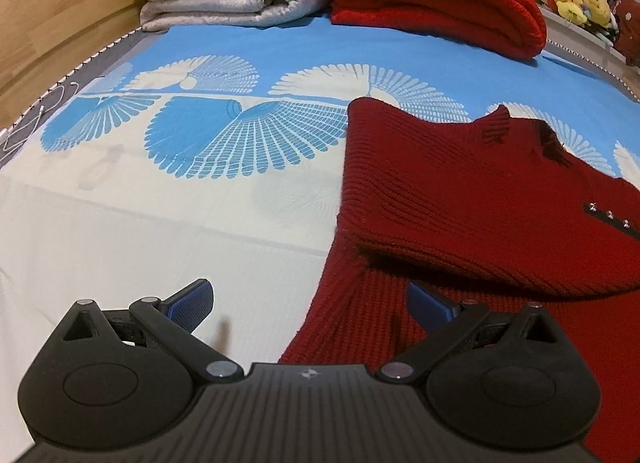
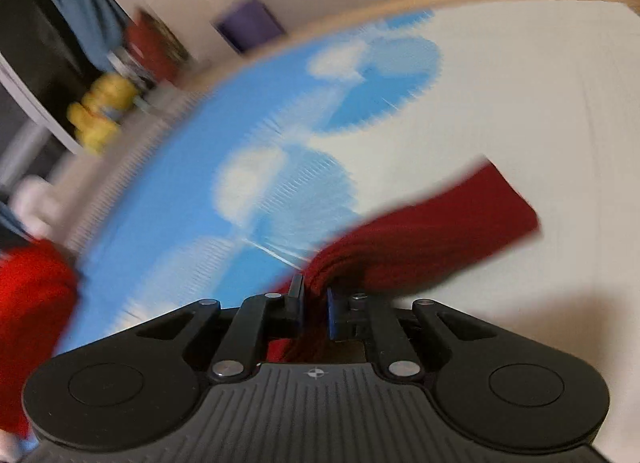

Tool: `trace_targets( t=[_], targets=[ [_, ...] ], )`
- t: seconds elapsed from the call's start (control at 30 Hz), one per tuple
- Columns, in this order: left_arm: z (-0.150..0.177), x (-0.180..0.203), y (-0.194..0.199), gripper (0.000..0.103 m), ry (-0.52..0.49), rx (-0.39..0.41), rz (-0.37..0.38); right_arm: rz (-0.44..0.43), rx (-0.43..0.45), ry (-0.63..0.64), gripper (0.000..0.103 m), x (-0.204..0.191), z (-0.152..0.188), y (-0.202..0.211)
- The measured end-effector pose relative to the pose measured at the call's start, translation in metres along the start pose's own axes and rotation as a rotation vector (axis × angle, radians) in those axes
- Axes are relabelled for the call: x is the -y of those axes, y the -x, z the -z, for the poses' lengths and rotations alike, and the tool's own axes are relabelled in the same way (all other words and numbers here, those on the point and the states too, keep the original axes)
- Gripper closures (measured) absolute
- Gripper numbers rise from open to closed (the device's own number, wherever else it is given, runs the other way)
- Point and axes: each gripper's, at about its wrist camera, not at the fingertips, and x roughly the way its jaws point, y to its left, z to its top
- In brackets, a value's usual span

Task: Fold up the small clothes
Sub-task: 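Grasp the sweater side edge with the right gripper, then fold the held side edge over the sweater body with the right gripper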

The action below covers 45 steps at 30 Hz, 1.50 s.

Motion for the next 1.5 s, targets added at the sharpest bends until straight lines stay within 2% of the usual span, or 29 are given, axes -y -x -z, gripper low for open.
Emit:
trace_targets(
  t=[0.07, 0.3, 0.43, 0.5, 0.57, 0.63, 0.73, 0.8, 0.9, 0.97, 1.03, 1.1, 1.13, 1.17, 1.2, 1.23, 1.27, 1.33, 1.4, 1.5],
  targets=[
    [0.0, 0.0, 0.002, 0.0, 0.001, 0.003, 0.007, 0.108, -0.058, 0.009, 0.092, 0.003, 0.011, -0.019],
    [-0.002, -0.004, 0.001, 0.0, 0.007, -0.019, 0.015, 0.084, 0.018, 0.026, 0.092, -0.009, 0.014, -0.001],
    [-0.008, -0.007, 0.006, 0.0, 0.022, -0.019, 0.038, 0.174, -0.022, 0.056, 0.092, -0.007, 0.02, -0.013],
    [-0.011, -0.01, 0.012, 0.0, 0.011, 0.004, 0.026, 0.194, 0.048, 0.137, 0.092, -0.028, 0.025, -0.002],
    [-0.014, -0.017, 0.014, 0.0, 0.027, 0.017, 0.012, 0.191, 0.155, 0.309, 0.092, -0.063, 0.038, 0.018],
    [-0.018, -0.028, 0.014, 0.0, 0.073, 0.013, 0.006, 0.152, 0.257, 0.487, 0.092, -0.107, 0.054, 0.044],
    [-0.022, -0.042, 0.016, 0.0, 0.14, 0.008, 0.004, 0.009, 0.405, 0.741, 0.092, -0.176, 0.105, 0.094],
    [-0.024, -0.046, 0.017, 0.0, 0.15, 0.008, -0.004, -0.119, 0.478, 0.913, 0.092, -0.215, 0.161, 0.13],
    [-0.024, -0.047, 0.019, 0.0, 0.139, 0.012, -0.008, -0.337, 0.507, 1.157, 0.092, -0.248, 0.263, 0.174],
    [-0.023, -0.048, 0.019, 0.0, 0.134, 0.005, -0.003, -0.45, 0.458, 1.341, 0.092, -0.252, 0.336, 0.187],
    [-0.023, -0.051, 0.019, 0.0, 0.138, -0.001, 0.001, -0.519, 0.298, 1.501, 0.092, -0.246, 0.397, 0.182],
    [-0.022, -0.054, 0.019, 0.0, 0.149, -0.007, 0.004, -0.516, 0.155, 1.616, 0.09, -0.235, 0.44, 0.169],
    [-0.021, -0.056, 0.021, 0.0, 0.153, -0.009, 0.011, -0.501, 0.181, 1.642, 0.087, -0.229, 0.451, 0.167],
    [-0.021, -0.057, 0.022, 0.0, 0.156, -0.012, 0.02, -0.5, 0.221, 1.642, 0.083, -0.226, 0.453, 0.168],
    [-0.021, -0.059, 0.023, 0.0, 0.157, -0.012, 0.032, -0.511, 0.207, 1.631, 0.079, -0.227, 0.45, 0.169],
    [-0.02, -0.059, 0.024, 0.0, 0.156, -0.011, 0.036, -0.537, 0.173, 1.592, 0.07, -0.229, 0.441, 0.171],
    [-0.02, -0.06, 0.025, 0.0, 0.155, -0.011, 0.035, -0.553, 0.149, 1.563, 0.055, -0.23, 0.433, 0.173],
    [-0.02, -0.061, 0.026, 0.0, 0.165, -0.011, 0.03, -0.603, 0.111, 1.533, 0.04, -0.231, 0.423, 0.18],
    [-0.021, -0.063, 0.025, 0.0, 0.18, -0.019, 0.037, -0.665, 0.072, 1.529, 0.037, -0.229, 0.418, 0.188],
    [-0.021, -0.065, 0.025, 0.0, 0.189, -0.023, 0.038, -0.676, 0.035, 1.58, 0.036, -0.223, 0.424, 0.194]
  ],
)
